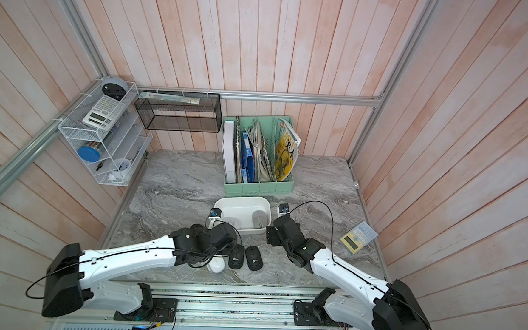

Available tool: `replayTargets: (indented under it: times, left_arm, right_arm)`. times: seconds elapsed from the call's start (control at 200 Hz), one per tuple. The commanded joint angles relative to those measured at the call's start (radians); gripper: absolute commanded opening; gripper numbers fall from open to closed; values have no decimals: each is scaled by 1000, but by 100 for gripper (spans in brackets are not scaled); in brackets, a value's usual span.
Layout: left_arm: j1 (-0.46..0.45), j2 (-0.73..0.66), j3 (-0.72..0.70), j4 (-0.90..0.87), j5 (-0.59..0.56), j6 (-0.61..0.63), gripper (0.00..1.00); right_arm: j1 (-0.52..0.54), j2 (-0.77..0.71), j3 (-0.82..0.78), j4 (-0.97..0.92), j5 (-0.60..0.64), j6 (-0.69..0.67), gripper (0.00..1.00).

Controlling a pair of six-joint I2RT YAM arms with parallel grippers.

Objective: Take out the mouse from the storage box
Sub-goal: Place the mouse at the center of the board, then pick up the mouse from the storage box.

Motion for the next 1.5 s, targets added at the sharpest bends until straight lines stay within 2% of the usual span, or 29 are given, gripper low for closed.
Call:
replayTargets:
  times: [0.0,0.02,0.08,0.17,0.285,0.435,0.63,0.96,1.11,1.495]
  left_arm:
    - [52,-157,-109,-20,-135,82,94]
    - [55,-192,-137,-6,-143,103,96]
    - [163,-287,-213,31,-138,177,100]
    - [298,-408,-293,82,-82,267,100]
    - [376,-526,-356,129,-39,354,100]
    - [400,-621,-440,191,-7,395,100]
    - [403,-657,-456,208,9,406,100]
    - [404,-645,-457,217,6,403,100]
    - [403,-649,-458,218,10,406,100]
    - [404,-660,-462,218,7,406,100]
  right_arm:
    - [17,73,105,-48,-56,26,85]
    - [22,90,123,-52,-68,29,85]
    - [45,145,171,-55,-90,11,85]
    - [60,233,252,-71,-139,-52,85]
    - [57,343,382,-174,-154,-101,86]
    - [59,477,541,-292,-197,-192,86]
    - [60,656,787,-523,-295,-271,86]
    - [84,845,966,-683,-318,-299,86]
    - [98,895,1001,-697,-321,-305,86]
    - [70,1074,1173,-755,-221,-251,86]
